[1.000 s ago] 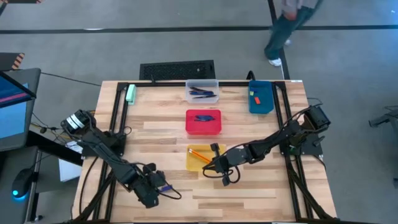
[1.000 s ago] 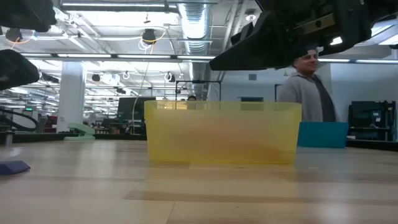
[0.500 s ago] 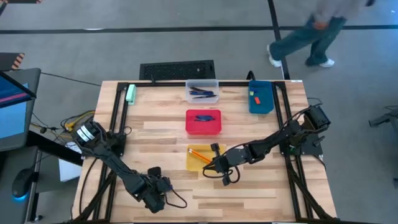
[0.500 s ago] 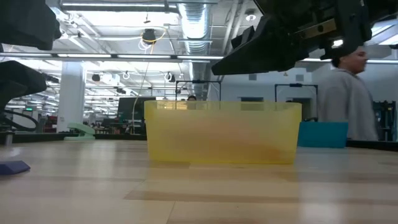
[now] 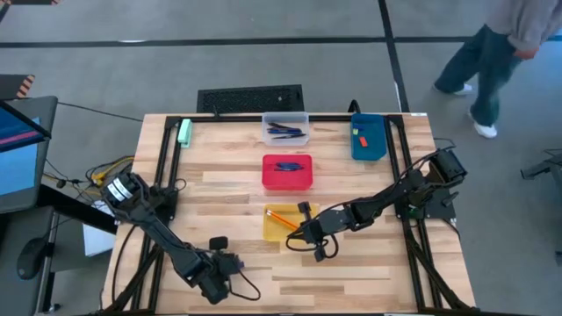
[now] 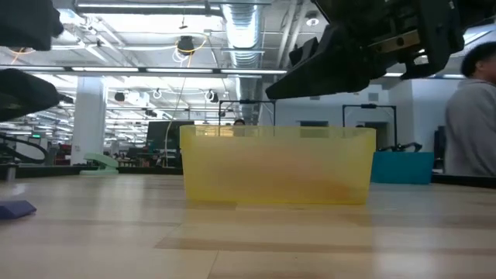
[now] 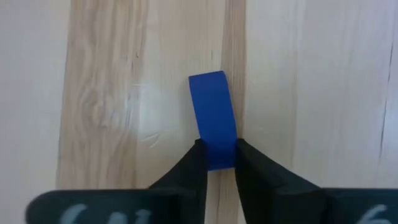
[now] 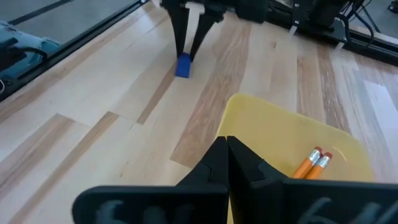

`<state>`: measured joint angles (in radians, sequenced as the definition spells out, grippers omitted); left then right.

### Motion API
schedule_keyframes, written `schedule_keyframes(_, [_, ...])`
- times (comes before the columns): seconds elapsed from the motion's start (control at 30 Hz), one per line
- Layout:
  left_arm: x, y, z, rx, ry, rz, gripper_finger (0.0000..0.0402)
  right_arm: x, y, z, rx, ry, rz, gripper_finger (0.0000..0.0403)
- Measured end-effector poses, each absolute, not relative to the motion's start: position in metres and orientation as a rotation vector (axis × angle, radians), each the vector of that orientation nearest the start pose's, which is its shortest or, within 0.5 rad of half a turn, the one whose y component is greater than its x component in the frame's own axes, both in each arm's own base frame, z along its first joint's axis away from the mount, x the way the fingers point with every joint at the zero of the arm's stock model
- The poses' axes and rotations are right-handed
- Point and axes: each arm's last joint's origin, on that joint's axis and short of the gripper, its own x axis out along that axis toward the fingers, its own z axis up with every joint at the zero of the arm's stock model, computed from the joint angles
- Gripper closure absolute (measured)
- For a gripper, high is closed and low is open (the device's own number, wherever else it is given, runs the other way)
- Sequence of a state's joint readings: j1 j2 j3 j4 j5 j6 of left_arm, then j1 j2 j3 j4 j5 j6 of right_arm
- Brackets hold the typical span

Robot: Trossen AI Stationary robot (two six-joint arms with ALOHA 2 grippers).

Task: Sort crayons/erasers/pens/pencils in bins
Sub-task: Put the blue eraser into the blue bin

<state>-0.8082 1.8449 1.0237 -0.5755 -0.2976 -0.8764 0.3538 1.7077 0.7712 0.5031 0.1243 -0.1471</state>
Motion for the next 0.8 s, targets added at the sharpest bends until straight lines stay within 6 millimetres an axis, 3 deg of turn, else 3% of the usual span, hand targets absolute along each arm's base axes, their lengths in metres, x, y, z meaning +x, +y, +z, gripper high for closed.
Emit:
schedule_keyframes(0.47, [0.209, -0.233, 0.129, 0.028, 1.108, 0.213, 0.0366, 0.312, 0.115, 0.157, -0.109, 0.467, 0.224, 0.0396])
schedule_keyframes(0.8, [0.214, -0.226, 0.131, 0.038, 0.863, 0.390, 0.0366, 0.309, 0.126, 0.159, 0.270, 0.475, 0.110, 0.0376])
